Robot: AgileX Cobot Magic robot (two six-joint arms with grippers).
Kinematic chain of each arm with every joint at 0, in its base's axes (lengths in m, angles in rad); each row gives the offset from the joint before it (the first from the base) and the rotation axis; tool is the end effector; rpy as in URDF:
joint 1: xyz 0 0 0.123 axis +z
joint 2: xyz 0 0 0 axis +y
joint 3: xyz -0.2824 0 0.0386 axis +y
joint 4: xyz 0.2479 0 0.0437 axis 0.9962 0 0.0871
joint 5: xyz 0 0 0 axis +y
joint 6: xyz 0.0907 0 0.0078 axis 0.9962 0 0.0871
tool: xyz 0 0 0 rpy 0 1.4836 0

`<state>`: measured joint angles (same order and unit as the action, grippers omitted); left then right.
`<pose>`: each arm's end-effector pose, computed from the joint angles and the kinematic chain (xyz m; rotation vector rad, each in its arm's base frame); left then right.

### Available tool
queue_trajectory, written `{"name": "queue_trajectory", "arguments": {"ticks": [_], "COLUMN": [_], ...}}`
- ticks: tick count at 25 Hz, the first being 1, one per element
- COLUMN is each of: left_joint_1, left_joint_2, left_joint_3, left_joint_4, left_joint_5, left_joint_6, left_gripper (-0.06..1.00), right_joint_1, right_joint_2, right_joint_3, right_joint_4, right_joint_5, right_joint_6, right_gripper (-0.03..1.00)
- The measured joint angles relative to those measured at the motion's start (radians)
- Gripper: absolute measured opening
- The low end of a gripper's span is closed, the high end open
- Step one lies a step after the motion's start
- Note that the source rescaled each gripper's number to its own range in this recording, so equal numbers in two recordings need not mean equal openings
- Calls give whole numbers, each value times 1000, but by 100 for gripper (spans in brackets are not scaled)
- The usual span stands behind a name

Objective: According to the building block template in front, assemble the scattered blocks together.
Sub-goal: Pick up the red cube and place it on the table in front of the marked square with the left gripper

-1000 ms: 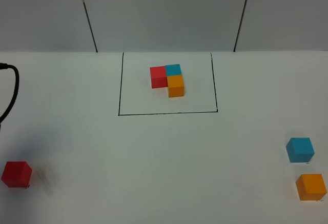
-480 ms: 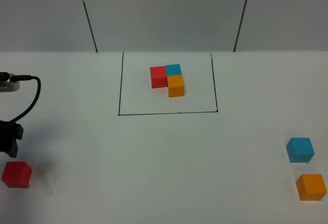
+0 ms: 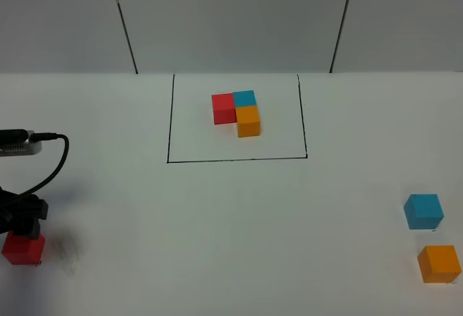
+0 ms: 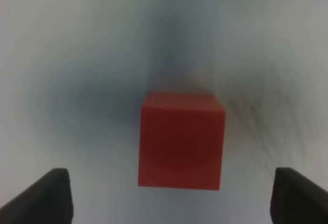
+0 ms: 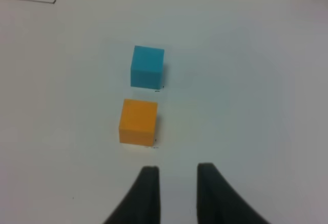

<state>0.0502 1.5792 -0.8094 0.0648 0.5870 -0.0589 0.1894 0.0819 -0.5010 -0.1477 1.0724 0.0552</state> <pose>0.2758 0.0171 0.1770 -0.0860 2.8384 0.0607 0.0088 -0.0103 0.2772 -0.1419 2.1225 -0.0357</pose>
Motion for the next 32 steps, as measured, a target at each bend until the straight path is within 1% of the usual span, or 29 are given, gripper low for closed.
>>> {"name": "queue_trajectory", "arguments": {"ticks": [3,6,11,16,22,32], "left_joint_1": [0,0,0,0,0,0], "left_joint_2": [1,2,8,63,123,139], "left_joint_3": [23,26,27,27,27,27], "left_joint_4": [0,0,0,0,-4,-4], "left_joint_5": [-56,-79,-81,-86,-133,-146], "left_joint_6": [1,2,7,8,8,8], "left_gripper": [82,80,79,78,78,77], "right_joint_1": [0,0,0,0,0,0], "right_joint_2": [0,0,0,0,0,0], "right_joint_3": [0,0,0,0,0,0], "right_joint_4": [0,0,0,0,0,0], "right_joint_5": [0,0,0,0,0,0], "right_joint_6": [0,0,0,0,0,0], "right_gripper": [0,0,0,0,0,0]}}
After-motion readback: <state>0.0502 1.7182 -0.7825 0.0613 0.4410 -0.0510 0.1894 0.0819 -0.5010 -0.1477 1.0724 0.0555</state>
